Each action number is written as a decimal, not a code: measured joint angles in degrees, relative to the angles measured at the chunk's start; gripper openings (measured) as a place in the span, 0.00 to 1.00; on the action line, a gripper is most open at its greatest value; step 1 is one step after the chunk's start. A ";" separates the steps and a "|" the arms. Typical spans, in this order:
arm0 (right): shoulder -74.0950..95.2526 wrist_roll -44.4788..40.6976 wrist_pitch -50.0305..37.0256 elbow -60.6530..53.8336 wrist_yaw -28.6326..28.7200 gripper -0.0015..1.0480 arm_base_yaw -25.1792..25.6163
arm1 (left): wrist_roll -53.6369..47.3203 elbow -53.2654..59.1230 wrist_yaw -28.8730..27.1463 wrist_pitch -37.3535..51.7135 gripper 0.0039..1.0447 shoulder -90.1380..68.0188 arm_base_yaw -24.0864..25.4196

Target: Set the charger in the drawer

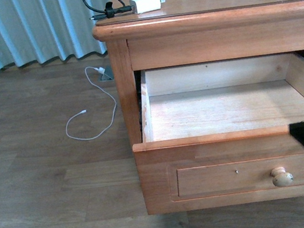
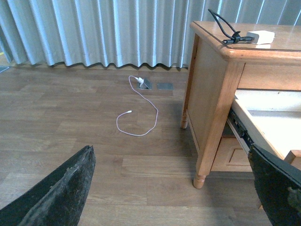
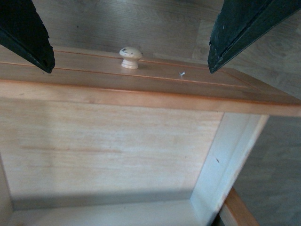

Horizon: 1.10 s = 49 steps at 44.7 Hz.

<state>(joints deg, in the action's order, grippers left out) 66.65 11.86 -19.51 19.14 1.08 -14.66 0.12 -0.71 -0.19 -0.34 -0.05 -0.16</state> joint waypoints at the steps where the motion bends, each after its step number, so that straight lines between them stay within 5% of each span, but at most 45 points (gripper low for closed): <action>1: -2.03 0.02 1.46 0.07 0.59 0.91 0.76 | 0.00 0.00 0.02 0.00 0.94 0.00 0.00; 15: -23.34 -0.63 16.90 2.60 15.04 0.92 16.66 | 0.00 0.00 0.00 0.00 0.94 0.00 0.00; 26: -37.44 -2.58 26.71 0.81 32.44 0.92 33.83 | 0.00 0.00 0.00 0.00 0.94 0.00 0.00; 39: -38.01 -2.71 26.64 0.55 32.41 0.92 34.97 | 0.00 0.00 0.00 0.00 0.94 0.00 0.00; 44: -43.98 -8.90 9.29 -7.87 13.44 0.68 28.94 | 0.00 0.00 0.00 0.00 0.94 0.00 0.00; 49: -47.19 -10.73 8.59 -10.60 9.20 0.45 25.35 | 0.00 0.00 -0.02 0.00 0.94 0.00 0.00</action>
<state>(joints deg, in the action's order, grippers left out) 19.46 1.13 -10.92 8.54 10.28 10.70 0.12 -0.71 -0.21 -0.34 -0.05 -0.16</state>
